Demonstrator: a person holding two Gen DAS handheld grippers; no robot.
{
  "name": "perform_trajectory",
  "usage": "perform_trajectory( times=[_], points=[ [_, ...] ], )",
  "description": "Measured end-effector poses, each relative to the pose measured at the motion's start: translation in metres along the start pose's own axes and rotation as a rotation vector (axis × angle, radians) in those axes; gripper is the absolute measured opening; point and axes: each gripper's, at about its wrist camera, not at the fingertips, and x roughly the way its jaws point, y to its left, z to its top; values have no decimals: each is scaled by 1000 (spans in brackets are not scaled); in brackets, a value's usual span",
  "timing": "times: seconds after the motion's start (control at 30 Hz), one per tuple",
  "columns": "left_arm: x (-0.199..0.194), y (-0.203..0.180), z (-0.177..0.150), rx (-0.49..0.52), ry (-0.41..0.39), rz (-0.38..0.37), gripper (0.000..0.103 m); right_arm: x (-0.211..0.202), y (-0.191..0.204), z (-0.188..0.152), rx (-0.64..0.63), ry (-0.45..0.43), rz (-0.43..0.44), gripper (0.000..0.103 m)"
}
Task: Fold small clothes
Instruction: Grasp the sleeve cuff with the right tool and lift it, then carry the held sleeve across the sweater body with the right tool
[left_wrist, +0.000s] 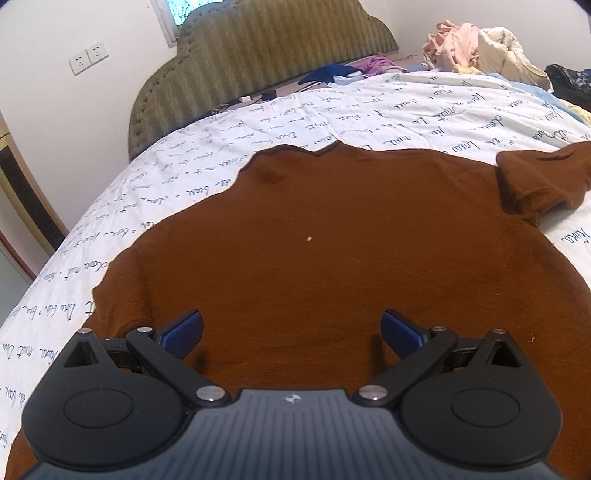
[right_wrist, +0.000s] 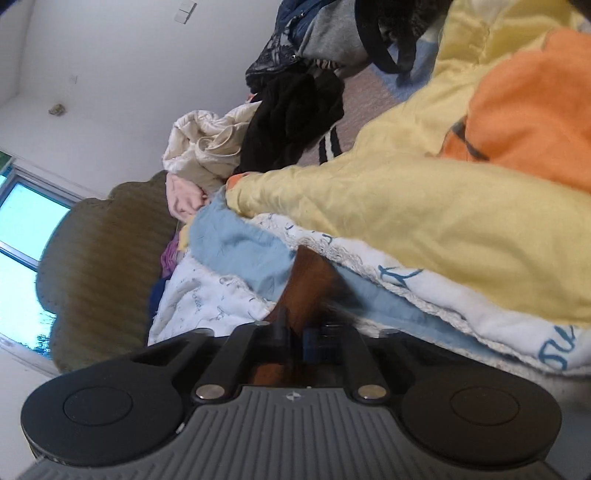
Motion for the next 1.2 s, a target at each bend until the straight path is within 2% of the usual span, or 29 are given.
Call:
perform_trajectory(
  times=[0.1, 0.27, 0.37, 0.43, 0.53, 0.73, 1.0, 1.1, 1.2],
  points=[
    [1, 5, 0, -5, -6, 10, 103, -25, 20, 8, -99, -91, -15, 12],
    [3, 10, 1, -7, -29, 37, 103, -88, 81, 7, -409, -376, -115, 12],
    [8, 15, 0, -29, -20, 24, 103, -109, 119, -21, -605, -407, -86, 12],
    [10, 17, -2, -39, -10, 17, 103, -113, 142, -50, -715, -377, -34, 12],
    [12, 21, -6, -38, -4, 21, 103, -111, 167, -96, -823, -282, 58, 12],
    [16, 32, -12, -62, 11, 33, 103, -95, 203, -177, -911, -67, 200, 12],
    [18, 41, -18, -87, 17, 28, 103, -85, 228, -270, -1027, 88, 233, 12],
    [18, 44, -19, -92, 17, 27, 103, -79, 229, -294, -1036, 147, 233, 12],
    [19, 48, -21, -99, 20, 28, 103, -75, 234, -310, -1059, 168, 237, 12]
  ],
)
